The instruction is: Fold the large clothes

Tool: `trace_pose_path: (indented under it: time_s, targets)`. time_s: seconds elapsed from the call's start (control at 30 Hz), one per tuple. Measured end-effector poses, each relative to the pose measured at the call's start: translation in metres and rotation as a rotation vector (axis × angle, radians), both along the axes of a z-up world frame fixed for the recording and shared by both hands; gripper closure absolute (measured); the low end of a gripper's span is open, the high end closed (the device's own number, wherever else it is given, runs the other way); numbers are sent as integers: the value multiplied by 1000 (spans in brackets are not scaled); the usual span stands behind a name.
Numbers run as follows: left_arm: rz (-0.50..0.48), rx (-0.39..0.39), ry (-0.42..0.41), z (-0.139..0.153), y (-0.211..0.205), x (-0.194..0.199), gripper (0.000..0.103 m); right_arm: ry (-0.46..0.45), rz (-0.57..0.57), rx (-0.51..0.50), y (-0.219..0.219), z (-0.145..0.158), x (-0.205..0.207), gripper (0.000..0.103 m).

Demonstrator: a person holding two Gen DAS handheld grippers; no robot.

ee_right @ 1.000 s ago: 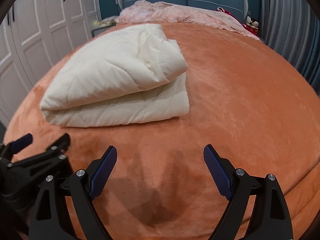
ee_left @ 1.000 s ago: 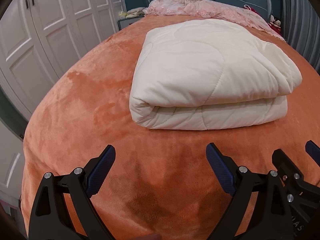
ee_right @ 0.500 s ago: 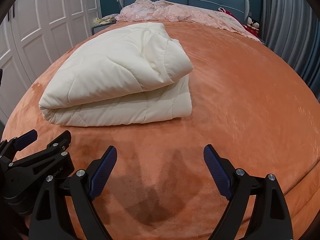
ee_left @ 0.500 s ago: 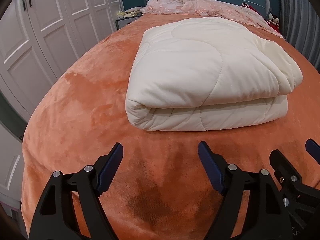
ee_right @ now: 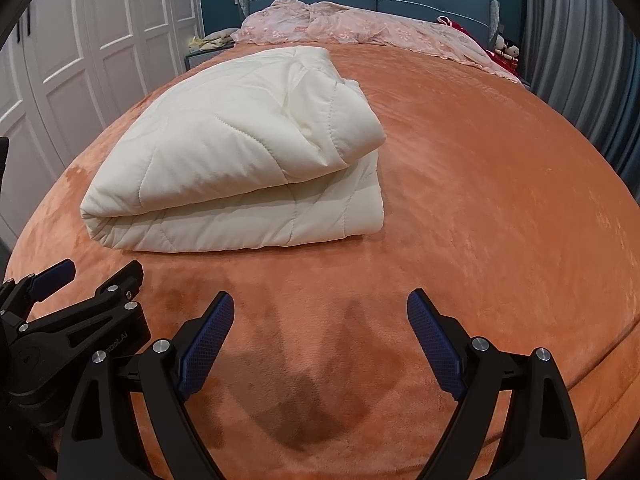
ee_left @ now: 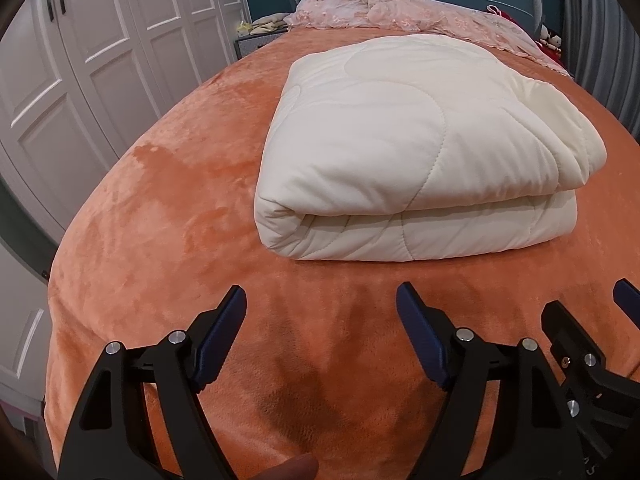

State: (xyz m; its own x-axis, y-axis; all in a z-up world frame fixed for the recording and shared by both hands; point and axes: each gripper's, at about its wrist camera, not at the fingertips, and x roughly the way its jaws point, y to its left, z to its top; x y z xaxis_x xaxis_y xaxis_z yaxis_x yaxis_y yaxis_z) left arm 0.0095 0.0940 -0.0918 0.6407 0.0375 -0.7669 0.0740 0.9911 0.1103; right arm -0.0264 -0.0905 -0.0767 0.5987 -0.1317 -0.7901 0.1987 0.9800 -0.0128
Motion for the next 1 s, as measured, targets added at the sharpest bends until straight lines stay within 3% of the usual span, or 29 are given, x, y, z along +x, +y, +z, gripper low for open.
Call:
trace_pose_path:
  time_s: [1.0]
  targets:
    - [7, -1, -2, 0, 1, -1, 28, -2, 0, 2, -1, 2, 1, 17]
